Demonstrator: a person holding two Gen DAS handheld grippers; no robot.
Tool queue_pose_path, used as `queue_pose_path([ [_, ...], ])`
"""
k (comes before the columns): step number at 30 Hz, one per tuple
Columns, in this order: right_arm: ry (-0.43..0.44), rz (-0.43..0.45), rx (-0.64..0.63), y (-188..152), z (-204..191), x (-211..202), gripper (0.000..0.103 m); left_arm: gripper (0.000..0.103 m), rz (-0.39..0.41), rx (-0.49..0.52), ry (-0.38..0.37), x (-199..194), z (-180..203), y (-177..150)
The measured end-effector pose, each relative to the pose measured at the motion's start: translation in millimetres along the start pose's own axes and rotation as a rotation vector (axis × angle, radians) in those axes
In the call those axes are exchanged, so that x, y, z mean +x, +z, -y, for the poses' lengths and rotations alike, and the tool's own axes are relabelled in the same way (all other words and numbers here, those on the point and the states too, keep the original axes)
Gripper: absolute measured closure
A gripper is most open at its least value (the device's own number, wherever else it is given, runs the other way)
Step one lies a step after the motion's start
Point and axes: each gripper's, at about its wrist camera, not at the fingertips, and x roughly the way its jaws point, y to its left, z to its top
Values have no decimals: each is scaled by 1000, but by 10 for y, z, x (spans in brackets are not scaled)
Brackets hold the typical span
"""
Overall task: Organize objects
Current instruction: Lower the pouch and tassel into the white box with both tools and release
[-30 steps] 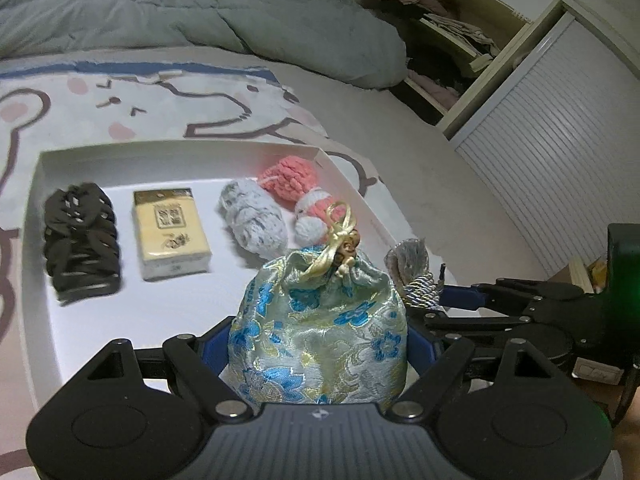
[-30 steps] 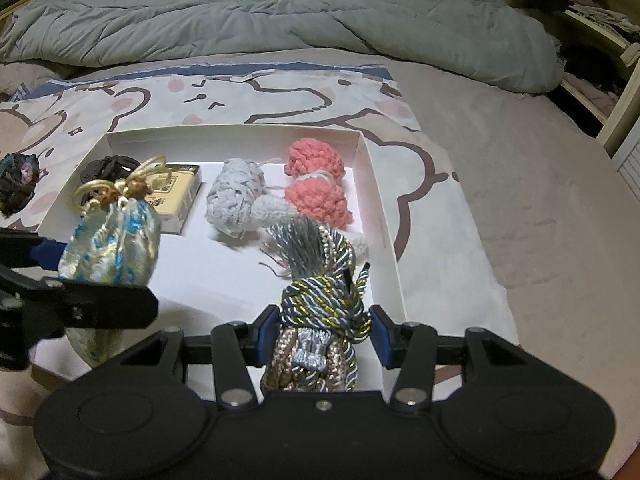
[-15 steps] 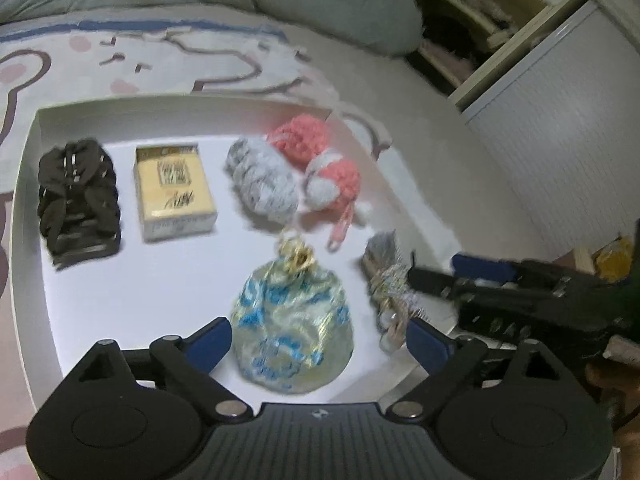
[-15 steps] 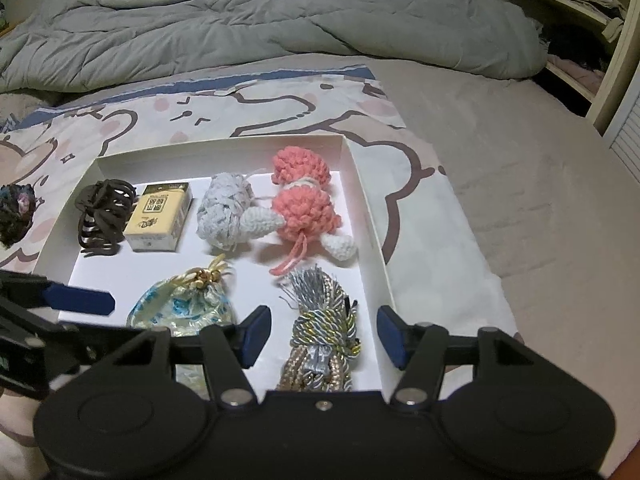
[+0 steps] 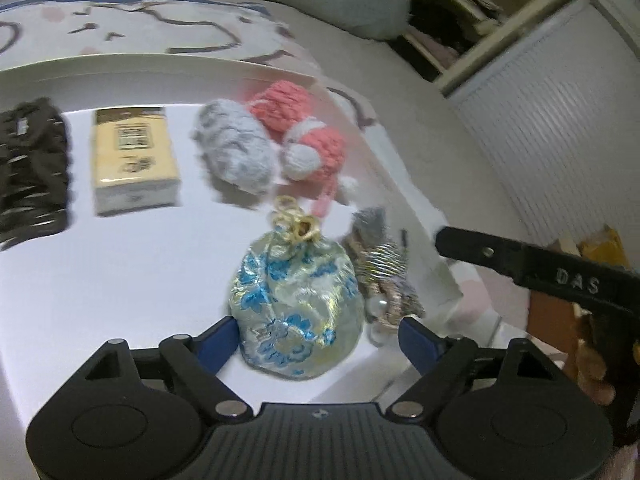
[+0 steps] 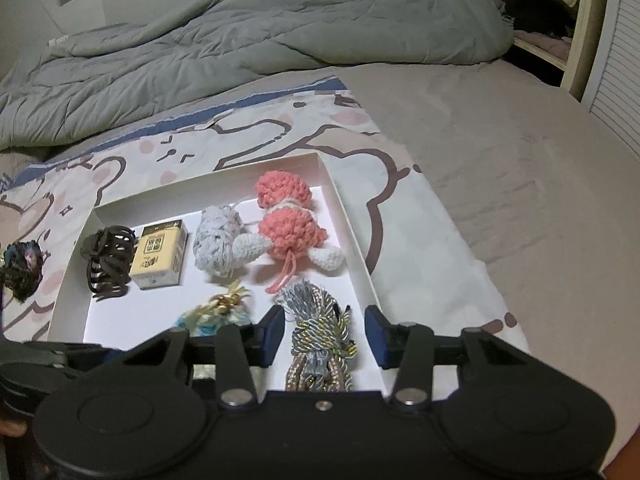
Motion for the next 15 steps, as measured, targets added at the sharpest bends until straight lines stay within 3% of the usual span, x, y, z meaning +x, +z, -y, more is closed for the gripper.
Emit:
queue_pose_path([
  [3,7,1,4,-8,3,-6,57,16,2,42,-29,21,88,1],
  [15,14,2,9,-10,-10,-37,57,16,43,45,50,-260,98,82],
])
